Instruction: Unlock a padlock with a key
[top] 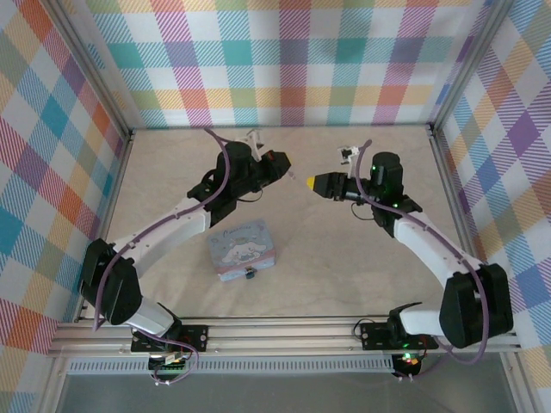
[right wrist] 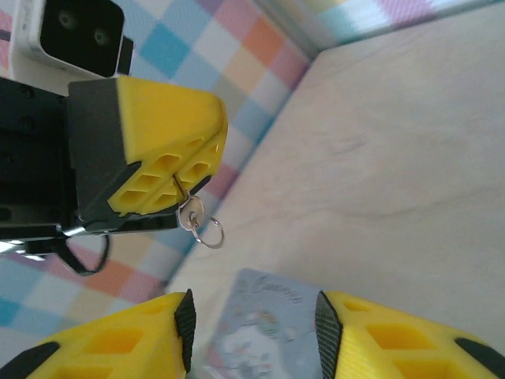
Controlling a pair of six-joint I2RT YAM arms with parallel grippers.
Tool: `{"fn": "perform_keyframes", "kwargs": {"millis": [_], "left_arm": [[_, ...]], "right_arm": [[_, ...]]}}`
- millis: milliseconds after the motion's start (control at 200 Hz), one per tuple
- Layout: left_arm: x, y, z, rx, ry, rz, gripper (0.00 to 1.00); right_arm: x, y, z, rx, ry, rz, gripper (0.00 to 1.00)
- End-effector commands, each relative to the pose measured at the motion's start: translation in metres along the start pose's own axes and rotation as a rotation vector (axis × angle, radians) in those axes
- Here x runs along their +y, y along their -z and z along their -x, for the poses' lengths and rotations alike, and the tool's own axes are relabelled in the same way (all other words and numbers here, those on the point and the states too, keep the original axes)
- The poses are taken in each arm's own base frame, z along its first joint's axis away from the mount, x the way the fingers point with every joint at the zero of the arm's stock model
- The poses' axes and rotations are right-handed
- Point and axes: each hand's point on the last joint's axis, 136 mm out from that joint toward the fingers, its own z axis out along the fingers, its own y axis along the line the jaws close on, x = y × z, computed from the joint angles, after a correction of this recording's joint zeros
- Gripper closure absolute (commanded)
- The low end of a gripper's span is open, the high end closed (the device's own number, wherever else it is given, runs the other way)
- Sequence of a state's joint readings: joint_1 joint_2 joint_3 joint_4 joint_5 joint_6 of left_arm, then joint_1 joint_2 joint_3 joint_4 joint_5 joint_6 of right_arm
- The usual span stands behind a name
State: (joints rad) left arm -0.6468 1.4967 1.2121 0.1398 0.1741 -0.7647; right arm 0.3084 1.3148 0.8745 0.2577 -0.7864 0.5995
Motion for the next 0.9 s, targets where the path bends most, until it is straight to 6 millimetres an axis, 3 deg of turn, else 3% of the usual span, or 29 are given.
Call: {"fn": "perform_keyframes", "kwargs": {"millis": [0, 315, 895], "left_arm": [[-0.041, 0.017, 0.002, 0.002, -0.209, -0.153, 1.00], [-0.060, 0.024, -0.001, 0.013, -0.262, -0.247, 1.00], [-0.053, 0.015, -0.006, 0.032, -0.232, -0.247, 1.00]], "right_arm": [[0.045, 0.002, 0.013, 0.036, 0.006, 0.211, 0.52], [0.060, 0.000, 0.024, 0.041, -0.007, 0.300, 0.52], [0.060, -0.011, 0.025, 0.070, -0.021, 0.312, 0.57]]}}
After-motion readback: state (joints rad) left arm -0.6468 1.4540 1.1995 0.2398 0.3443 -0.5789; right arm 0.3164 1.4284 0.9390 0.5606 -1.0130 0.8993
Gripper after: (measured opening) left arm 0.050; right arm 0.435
